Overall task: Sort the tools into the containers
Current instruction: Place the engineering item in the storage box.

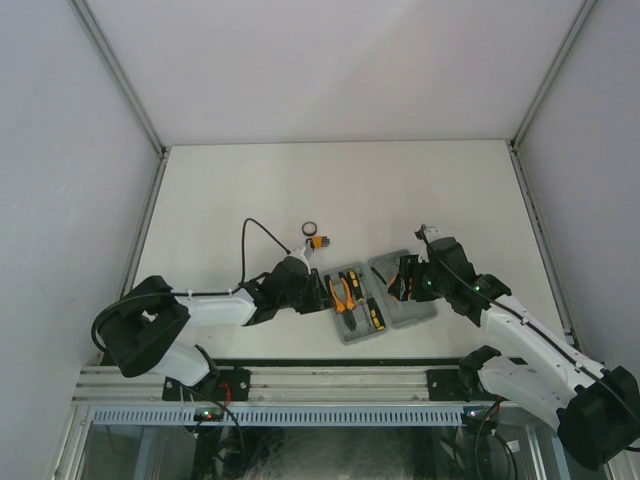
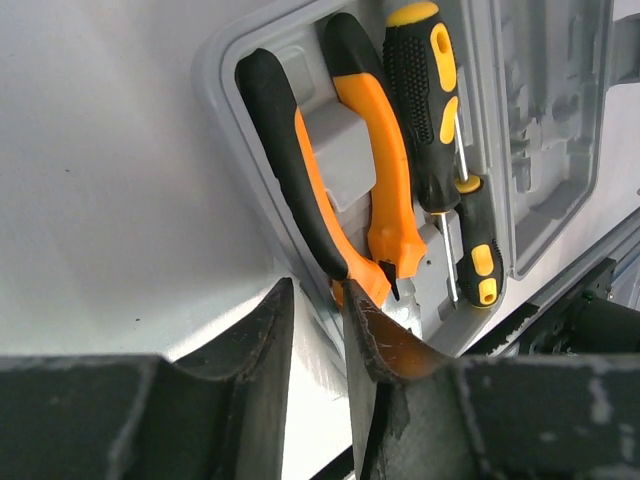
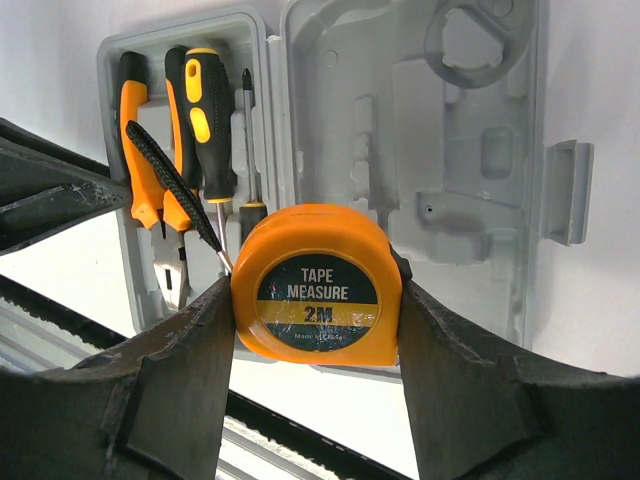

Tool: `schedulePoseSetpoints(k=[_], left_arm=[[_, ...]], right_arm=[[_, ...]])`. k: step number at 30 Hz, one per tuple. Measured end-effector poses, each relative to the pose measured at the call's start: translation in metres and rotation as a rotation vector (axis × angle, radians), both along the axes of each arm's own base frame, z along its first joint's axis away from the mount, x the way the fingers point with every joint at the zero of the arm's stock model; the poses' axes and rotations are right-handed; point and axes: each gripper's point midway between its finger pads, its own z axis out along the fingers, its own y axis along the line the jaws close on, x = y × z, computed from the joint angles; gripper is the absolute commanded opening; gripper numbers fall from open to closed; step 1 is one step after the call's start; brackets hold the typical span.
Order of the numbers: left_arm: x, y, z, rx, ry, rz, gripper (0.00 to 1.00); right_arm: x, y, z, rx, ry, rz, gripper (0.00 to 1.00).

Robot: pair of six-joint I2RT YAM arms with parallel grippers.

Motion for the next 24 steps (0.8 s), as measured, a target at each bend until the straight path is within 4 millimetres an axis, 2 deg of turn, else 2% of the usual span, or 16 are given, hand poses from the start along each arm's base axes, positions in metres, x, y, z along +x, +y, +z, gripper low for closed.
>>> schedulePoseSetpoints(k=[11, 16, 19, 24], left_arm=[[0.001, -0.002, -0.002, -0.012, 0.003, 0.012, 0.15], [0.007, 0.002, -0.002, -0.027, 0.003, 0.035, 0.12], [0.014, 0.011, -0.002, -0.039, 0.002, 0.065, 0.12], [0.03, 0.038, -0.002, -0.036, -0.009, 0.137, 0.12]], right_arm=[[0.0, 0.001, 0.001, 0.004, -0.001, 0.003, 0.22], [0.0, 0.0, 0.001, 0.004, -0.002, 0.002, 0.21], [0.0, 0.0, 0.001, 0.001, -0.002, -0.001, 0.21], [0.0, -0.001, 0.0, -0.014, -0.005, -0.005, 0.2]])
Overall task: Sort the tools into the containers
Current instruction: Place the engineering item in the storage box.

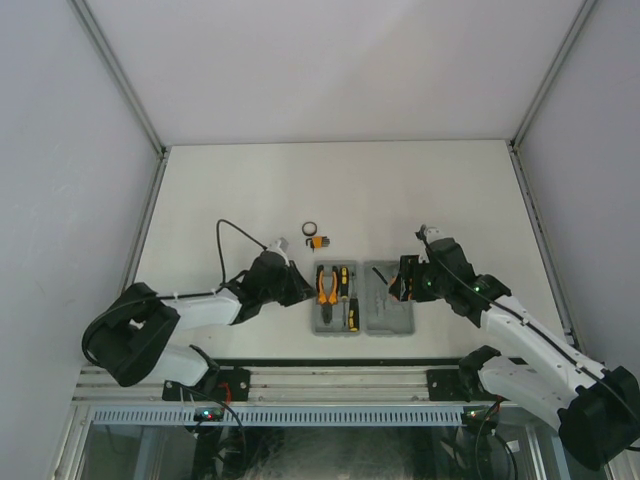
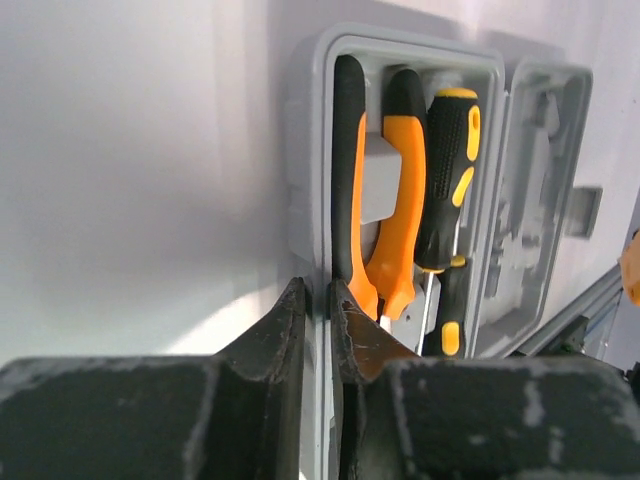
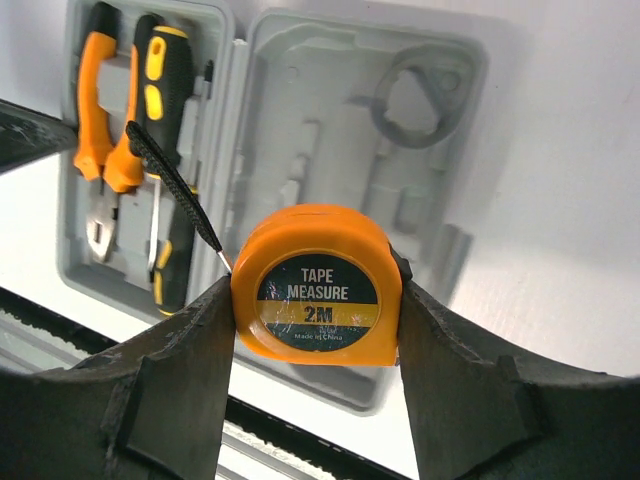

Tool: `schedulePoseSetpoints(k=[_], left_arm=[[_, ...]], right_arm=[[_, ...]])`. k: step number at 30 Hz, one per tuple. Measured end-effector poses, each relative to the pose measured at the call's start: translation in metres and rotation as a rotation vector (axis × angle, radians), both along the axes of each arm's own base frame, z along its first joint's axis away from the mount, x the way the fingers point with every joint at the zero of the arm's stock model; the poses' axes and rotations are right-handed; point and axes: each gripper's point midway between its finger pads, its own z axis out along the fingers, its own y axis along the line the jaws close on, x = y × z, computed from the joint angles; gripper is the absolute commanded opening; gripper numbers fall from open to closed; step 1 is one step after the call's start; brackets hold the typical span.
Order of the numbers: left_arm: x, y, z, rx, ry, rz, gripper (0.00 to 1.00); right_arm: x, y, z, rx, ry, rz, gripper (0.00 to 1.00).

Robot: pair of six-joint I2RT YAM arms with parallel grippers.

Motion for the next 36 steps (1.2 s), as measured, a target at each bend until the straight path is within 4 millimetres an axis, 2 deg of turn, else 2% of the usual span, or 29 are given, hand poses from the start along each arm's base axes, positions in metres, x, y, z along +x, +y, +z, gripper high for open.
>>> schedulePoseSetpoints(k=[6, 11, 15, 23, 28, 36], left_arm=[[0.008, 0.027, 0.0, 0.04, -0.019, 0.043, 0.11], [0.006, 0.038, 0.0, 0.046, -0.025, 0.064, 0.11], [0.002, 0.047, 0.0, 0.051, -0.031, 0.085, 0.14], [-0.003, 0.057, -0.002, 0.077, -0.034, 0.093, 0.32], [-0.005, 0.063, -0.005, 0.105, -0.029, 0.094, 0.52], [-0.013, 0.078, 0.001, 0.162, -0.046, 0.098, 0.59]], right_arm=[[-0.006, 0.003, -0.003, -0.019, 0.011, -0.012, 0.19], [-0.024, 0.024, -0.01, -0.043, 0.032, 0.041, 0.18], [-0.033, 0.033, -0.016, -0.057, 0.055, 0.05, 0.18], [-0.028, 0.035, -0.032, -0.094, 0.091, 0.013, 0.17], [-0.028, 0.035, -0.043, -0.131, 0.109, 0.012, 0.18], [-0.018, 0.04, -0.033, -0.124, 0.081, 0.001, 0.18]])
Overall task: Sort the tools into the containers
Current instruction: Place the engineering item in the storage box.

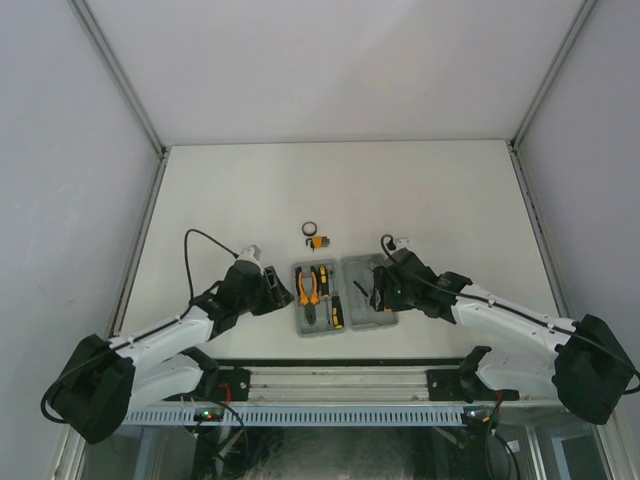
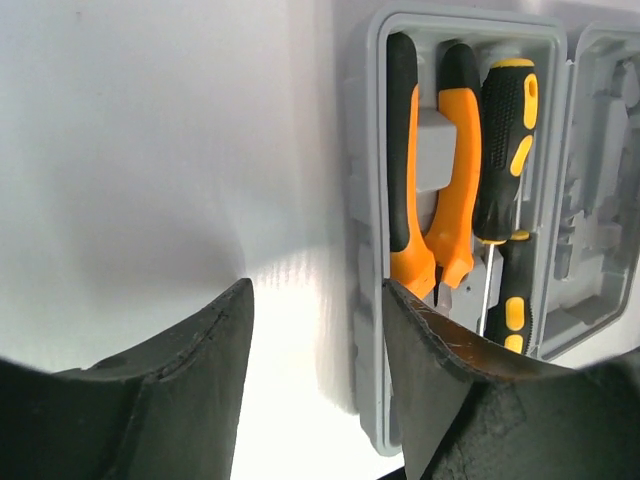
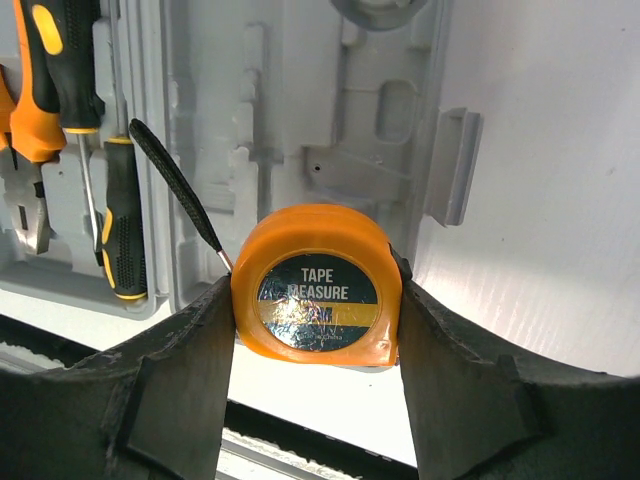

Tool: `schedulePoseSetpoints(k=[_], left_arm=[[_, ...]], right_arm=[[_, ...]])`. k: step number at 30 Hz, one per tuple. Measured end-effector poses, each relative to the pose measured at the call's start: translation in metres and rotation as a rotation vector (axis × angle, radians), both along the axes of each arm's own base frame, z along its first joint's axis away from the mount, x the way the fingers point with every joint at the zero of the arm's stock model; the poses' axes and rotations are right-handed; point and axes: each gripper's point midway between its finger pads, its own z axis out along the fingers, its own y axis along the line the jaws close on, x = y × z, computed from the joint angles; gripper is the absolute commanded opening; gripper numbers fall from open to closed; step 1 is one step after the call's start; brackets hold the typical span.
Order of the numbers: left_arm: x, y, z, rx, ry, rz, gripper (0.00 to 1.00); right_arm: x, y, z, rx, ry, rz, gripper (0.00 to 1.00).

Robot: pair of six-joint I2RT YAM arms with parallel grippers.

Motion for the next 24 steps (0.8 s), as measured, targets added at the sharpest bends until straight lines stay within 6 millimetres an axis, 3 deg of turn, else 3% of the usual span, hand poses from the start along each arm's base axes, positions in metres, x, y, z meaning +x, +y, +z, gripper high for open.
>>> schedulePoseSetpoints(k=[8, 13, 17, 24], left_arm=[[-0.003, 0.016, 0.014, 0.048, -0.051, 0.021, 0.6], [-0.003, 0.019, 0.016, 0.063, -0.054, 0.024, 0.6], [-0.005, 0.021, 0.015, 0.069, -0.047, 0.024, 0.6], [-0.004, 0.023, 0.018, 0.07, -0.06, 0.033, 0.6]], right_arm=[[0.008, 0.012, 0.005, -0.011, 0.005, -0.058, 0.18], [0.018, 0.032, 0.008, -0.054, 0.013, -0.095, 0.24], [0.025, 0.037, 0.0, -0.096, 0.024, -0.12, 0.38], [0.019, 0.029, -0.022, -0.176, 0.076, -0.124, 0.64]])
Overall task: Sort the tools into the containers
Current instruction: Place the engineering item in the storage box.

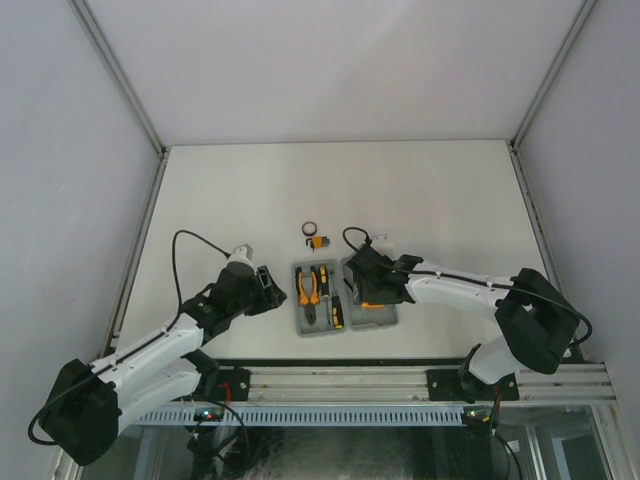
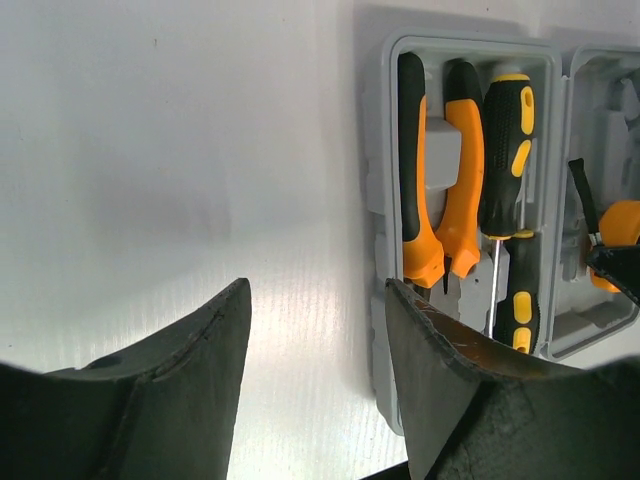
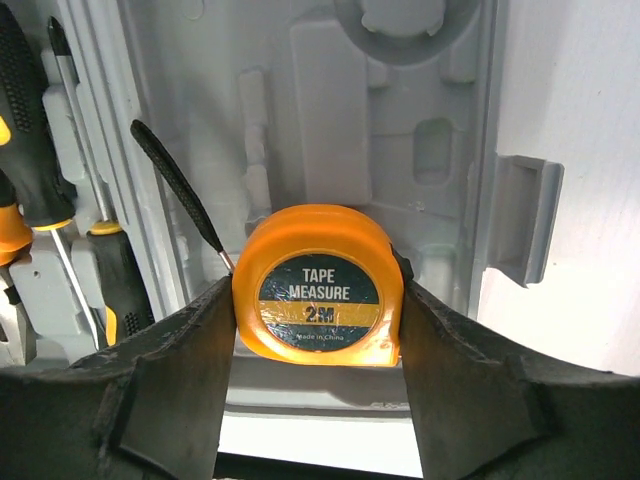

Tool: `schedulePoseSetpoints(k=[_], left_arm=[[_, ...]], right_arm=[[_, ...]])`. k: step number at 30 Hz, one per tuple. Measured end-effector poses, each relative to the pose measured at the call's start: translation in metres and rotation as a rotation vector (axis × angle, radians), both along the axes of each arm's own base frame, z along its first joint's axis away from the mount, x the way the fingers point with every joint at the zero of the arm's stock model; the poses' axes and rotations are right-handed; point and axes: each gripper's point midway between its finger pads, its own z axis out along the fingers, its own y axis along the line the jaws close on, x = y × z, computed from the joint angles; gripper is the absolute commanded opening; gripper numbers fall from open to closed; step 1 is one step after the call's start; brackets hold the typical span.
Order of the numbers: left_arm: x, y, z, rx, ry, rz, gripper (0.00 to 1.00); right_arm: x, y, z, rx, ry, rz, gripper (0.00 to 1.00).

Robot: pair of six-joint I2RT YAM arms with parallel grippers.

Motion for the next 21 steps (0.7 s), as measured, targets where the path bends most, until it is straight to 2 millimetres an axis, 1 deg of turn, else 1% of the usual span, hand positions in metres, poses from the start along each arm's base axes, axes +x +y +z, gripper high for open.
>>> schedulePoseSetpoints(k=[4, 8, 11, 15, 18, 21], left_arm=[[0.0, 0.001, 0.0, 0.002, -0.001, 0.002, 0.6], [0.0, 0.001, 0.0, 0.002, -0.001, 0.003, 0.6], [0.0, 0.001, 0.0, 0.004, 0.001, 0.003, 0.6], [-0.001, 0.002, -0.001, 0.008, 0.006, 0.004, 0.61], [-0.002, 0.003, -0.002, 0.015, 0.01, 0.006, 0.61], [-0.004, 0.006, -0.002, 0.026, 0.011, 0.005, 0.61]], right_arm=[[0.002, 0.002, 0.004, 0.004, -0.004, 0.007, 0.71], [0.0, 0.0, 0.005, -0.011, -0.001, 0.04, 0.75], [-0.001, -0.003, 0.012, -0.005, -0.005, 0.071, 0.77], [0.002, -0.006, 0.027, 0.003, -0.042, 0.149, 0.79], [0.008, -0.008, 0.042, -0.002, -0.101, 0.236, 0.8], [0.017, -0.002, 0.06, 0.014, -0.189, 0.342, 0.8]])
